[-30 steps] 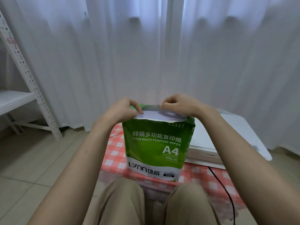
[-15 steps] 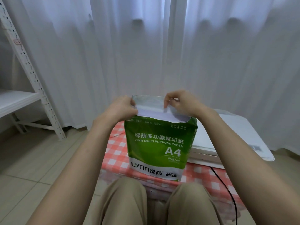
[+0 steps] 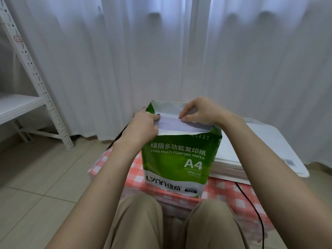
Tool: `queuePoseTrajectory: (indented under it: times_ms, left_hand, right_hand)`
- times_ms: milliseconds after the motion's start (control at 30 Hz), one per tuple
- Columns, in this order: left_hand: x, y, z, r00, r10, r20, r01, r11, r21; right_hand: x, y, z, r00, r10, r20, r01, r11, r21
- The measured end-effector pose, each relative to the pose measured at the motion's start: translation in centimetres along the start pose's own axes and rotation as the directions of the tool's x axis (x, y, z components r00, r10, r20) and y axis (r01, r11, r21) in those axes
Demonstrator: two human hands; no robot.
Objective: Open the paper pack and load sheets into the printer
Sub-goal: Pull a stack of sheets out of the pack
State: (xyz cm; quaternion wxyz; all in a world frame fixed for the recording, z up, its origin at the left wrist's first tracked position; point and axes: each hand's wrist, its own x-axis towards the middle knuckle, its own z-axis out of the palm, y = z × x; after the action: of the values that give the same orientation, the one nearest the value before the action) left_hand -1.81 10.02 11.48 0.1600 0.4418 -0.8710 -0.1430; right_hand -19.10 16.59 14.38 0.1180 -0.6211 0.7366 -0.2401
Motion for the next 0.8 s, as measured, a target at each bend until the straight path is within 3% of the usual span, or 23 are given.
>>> queuePoseTrajectory:
  times_ms: [267,500,667,800]
  left_hand:
    - [0.9,-0.5,0.3,0.998,0.041,0.041,-0.041,0.999,0.012]
    - [0.5,-1.0,0.9,0.995,0.091,0.029,-0.09,0.996,-0.016]
    - [0.2,-1.4,1.3,0.996,0.085,-0.001,-0.085,0.994,-0.07]
    - [-0.3,-1.3,1.0,0.997,0.075,0.002,-0.075,0.991,-0.115]
  right_hand:
    - [0.5,0.4,0.0,1.0,-0.01,0.014,0.009,0.999,0.048]
    - [0.9,-0.4,0.2,0.994,-0.07,-0.086,0.051,0.977,-0.206]
    - [1.2,-0.5,0.3,0.999,-0.052,-0.011,0.047,0.969,-0.242]
    - [1.5,-0.2,-0.2,0.999,-0.007,0.047,0.014,0.987,-0.163]
